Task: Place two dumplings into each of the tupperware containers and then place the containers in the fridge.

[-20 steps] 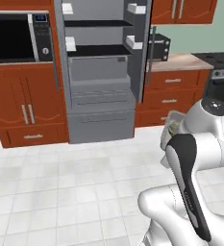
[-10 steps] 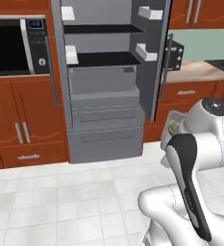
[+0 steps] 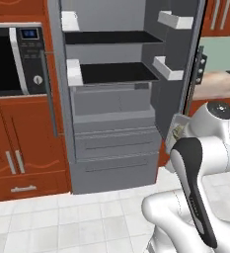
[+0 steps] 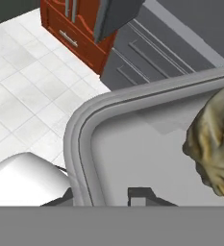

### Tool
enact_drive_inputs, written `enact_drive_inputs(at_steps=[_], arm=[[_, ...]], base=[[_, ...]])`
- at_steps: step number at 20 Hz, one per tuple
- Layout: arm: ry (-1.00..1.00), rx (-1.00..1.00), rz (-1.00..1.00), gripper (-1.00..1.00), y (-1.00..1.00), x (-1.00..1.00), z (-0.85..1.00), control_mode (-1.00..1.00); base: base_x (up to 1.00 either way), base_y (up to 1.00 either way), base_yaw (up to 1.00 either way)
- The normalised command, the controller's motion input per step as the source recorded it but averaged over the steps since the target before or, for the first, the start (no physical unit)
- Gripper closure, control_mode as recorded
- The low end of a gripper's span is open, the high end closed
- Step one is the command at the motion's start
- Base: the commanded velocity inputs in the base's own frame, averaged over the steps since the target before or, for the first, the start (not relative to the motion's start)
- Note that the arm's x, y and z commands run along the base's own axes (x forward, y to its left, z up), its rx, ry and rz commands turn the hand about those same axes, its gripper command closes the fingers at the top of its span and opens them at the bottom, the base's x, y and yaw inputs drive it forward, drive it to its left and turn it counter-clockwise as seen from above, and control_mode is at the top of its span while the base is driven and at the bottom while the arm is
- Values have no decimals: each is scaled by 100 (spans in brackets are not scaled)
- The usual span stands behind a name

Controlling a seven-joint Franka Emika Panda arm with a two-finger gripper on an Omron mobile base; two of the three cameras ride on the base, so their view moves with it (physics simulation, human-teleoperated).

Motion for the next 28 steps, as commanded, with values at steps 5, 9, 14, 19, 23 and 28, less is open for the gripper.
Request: enact_drive_inputs(at_steps=[5, 9, 14, 19, 23, 28], arm=[[0, 0, 0, 100, 0, 0, 0, 100], [0, 0, 0, 100, 0, 0, 0, 100], [0, 0, 0, 100, 0, 0, 0, 100], [0, 0, 0, 100, 0, 0, 0, 100], [0, 0, 0, 100, 0, 0, 0, 100], [0, 0, 0, 100, 0, 0, 0, 100]], base=[[99, 0, -2], [92, 0, -2], [79, 1, -2], [71, 12, -3], [61, 16, -2], [56, 22, -2]])
